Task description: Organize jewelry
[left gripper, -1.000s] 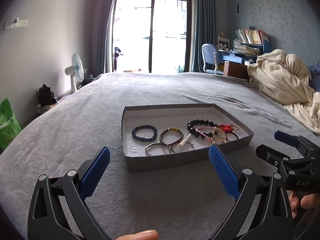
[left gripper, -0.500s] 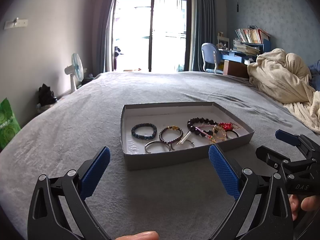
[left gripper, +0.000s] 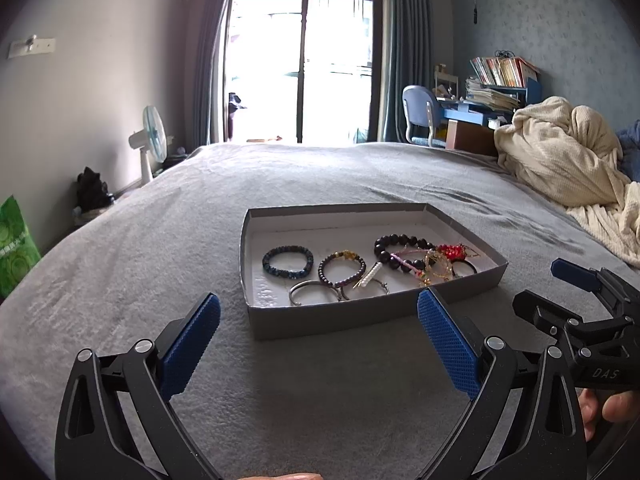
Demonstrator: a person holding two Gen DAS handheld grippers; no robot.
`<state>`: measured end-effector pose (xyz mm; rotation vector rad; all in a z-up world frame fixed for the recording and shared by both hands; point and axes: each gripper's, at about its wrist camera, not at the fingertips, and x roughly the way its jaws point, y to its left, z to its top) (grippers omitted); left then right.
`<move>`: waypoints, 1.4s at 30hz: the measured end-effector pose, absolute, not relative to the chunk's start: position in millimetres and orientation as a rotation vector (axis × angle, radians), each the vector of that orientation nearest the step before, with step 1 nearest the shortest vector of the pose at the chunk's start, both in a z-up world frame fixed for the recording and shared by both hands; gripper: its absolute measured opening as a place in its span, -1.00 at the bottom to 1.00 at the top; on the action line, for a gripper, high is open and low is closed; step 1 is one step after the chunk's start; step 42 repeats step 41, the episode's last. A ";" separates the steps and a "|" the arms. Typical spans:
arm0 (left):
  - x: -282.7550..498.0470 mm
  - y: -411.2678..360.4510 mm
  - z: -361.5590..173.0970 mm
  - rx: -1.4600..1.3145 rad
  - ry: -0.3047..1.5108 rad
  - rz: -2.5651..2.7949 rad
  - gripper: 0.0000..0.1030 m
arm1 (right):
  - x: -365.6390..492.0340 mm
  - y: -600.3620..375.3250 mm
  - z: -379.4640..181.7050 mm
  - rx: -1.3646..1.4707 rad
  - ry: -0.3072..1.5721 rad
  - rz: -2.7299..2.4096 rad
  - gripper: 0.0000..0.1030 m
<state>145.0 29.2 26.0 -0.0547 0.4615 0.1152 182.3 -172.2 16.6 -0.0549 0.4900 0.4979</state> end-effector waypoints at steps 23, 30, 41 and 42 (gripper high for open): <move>144.8 27.7 25.0 -0.049 0.461 0.114 0.90 | 182.1 -173.3 16.7 -0.045 0.488 0.502 0.89; 143.9 26.4 24.1 -0.052 0.459 0.111 0.90 | 182.1 -173.3 16.7 -0.046 0.488 0.502 0.89; 143.7 25.7 24.0 -0.051 0.460 0.111 0.90 | 182.0 -173.3 16.6 -0.045 0.487 0.502 0.89; 143.7 25.7 24.0 -0.051 0.460 0.111 0.90 | 182.0 -173.3 16.6 -0.045 0.487 0.502 0.89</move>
